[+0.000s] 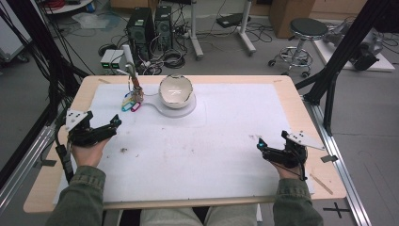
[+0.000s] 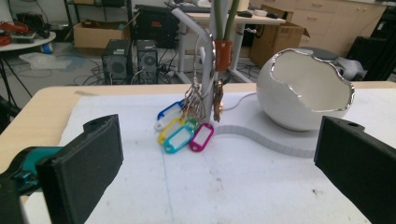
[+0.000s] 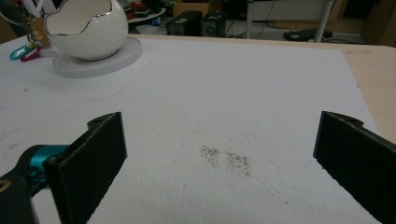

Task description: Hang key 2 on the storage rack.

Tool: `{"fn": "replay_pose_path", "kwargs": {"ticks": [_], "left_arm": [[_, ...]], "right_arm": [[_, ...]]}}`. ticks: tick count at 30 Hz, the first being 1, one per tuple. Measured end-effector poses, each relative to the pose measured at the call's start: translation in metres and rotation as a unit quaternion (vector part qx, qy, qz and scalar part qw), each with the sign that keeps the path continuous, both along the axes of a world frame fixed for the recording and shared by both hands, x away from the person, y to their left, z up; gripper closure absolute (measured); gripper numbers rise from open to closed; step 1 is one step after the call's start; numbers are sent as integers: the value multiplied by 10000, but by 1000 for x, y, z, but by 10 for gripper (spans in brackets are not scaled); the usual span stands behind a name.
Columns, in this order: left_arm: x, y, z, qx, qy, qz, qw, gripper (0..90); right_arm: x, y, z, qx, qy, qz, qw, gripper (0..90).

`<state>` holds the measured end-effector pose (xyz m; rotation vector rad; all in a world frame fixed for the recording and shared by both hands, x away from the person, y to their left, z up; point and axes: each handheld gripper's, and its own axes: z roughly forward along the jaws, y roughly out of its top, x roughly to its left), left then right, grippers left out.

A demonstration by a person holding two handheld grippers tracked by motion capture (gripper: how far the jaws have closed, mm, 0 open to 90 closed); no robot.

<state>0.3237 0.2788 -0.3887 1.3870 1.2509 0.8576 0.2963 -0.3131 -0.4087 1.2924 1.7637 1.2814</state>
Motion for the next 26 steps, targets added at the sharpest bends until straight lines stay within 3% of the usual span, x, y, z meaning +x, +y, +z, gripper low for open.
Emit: {"fn": "replay_pose_path", "kwargs": {"ticks": [8,14,26], "left_arm": [[-14,17,-14,-153,-111,244,9995,16],[-24,23,-22,-317,-148,271,9990,16],[-32,23,-25,-376,-260,258,9986,16]], "right_arm": [[0,0,0,0,20,-15,10000,17],[-1,0,0,9,31,-17,10000,17],[0,2,-1,-10,67,-37,10000,17]]}}
